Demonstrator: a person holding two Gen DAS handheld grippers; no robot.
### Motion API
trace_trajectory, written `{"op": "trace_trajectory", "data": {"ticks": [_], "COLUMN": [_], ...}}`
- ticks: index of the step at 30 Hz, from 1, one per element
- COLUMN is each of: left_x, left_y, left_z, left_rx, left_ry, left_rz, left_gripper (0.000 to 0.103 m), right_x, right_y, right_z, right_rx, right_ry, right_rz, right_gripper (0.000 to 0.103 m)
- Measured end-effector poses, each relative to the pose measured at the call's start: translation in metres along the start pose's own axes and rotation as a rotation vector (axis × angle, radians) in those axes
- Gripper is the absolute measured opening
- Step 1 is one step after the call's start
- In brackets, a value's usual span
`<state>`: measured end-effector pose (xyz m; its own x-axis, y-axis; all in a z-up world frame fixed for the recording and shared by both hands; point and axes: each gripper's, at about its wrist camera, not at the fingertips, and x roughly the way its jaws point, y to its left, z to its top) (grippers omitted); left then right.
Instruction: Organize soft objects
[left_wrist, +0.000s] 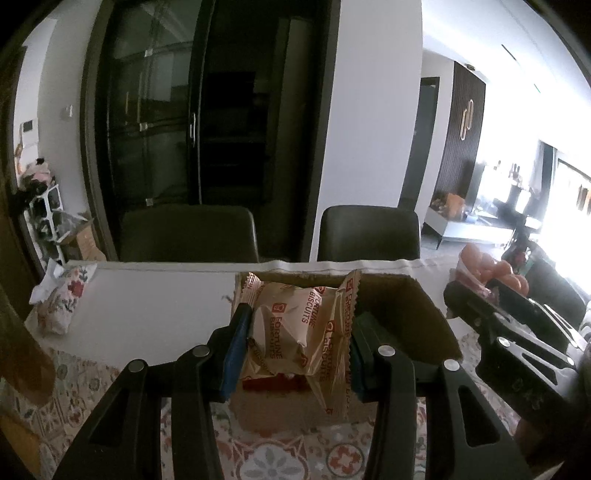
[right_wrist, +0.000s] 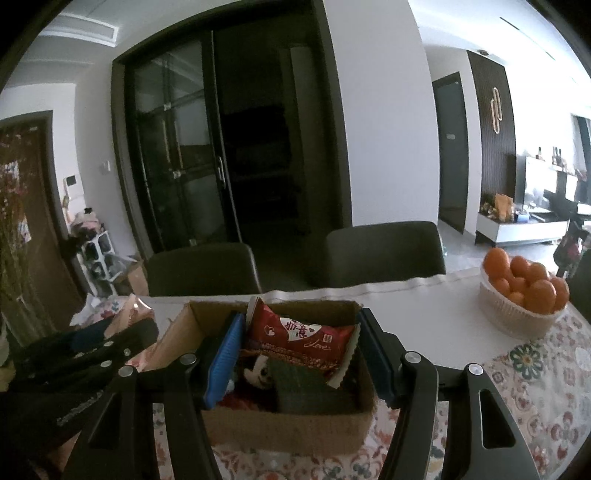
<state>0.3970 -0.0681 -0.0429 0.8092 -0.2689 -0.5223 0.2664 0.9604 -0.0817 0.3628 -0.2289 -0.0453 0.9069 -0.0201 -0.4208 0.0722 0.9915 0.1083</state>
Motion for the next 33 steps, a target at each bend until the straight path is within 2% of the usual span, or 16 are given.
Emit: {"op": "trace_trajectory", "data": {"ticks": [11, 13, 14, 15, 17, 19, 25, 33], "left_x": [0.037, 0.044, 0.046, 0.049, 0.052, 0.052, 0.039, -0.007], "left_y": [-0.006, -0.007, -0.007, -0.006, -0.004, -0.002, 0.004, 0.004], "left_z": [0.017, 0.016, 0.016, 0.016, 0.015, 0.014, 0.01, 0.005], "left_rx": [0.037, 0.042, 0.039, 0.032, 0.016, 0.009, -0.005, 0.009], "left_ry": [0.057, 0.079, 0.088, 0.099, 0.118, 0.122, 0.123, 0.087], "left_rz": [0.011, 0.009, 0.007, 0.005, 0.001, 0.013, 0.053, 0.112], "left_gripper": [0.046, 0.05, 0.051, 0.056, 0.059, 0.059, 0.059, 0.059], "right_x": [0.033, 0.036, 0.039, 0.041, 0.043, 0.042, 0.032, -0.002], "right_y": [-0.012, -0.011, -0.011, -0.011, -0.013, -0.014, -0.01, -0.007], "right_z": [0.009, 0.011, 0.011, 0.012, 0.013, 0.015, 0.015, 0.013], "right_rx": [0.036, 0.039, 0.04, 0.046, 0.057, 0.064, 0.055, 0.045], "right_ry": [0.054, 0.06, 0.072, 0.081, 0.09, 0.087, 0.087, 0.085], "right_rz": [0.014, 0.022, 0.029, 0.035, 0.035, 0.028, 0.013, -0.012], "right_gripper": [0.063, 0.064, 0.066, 0.069, 0.077, 0.077, 0.077, 0.077]}}
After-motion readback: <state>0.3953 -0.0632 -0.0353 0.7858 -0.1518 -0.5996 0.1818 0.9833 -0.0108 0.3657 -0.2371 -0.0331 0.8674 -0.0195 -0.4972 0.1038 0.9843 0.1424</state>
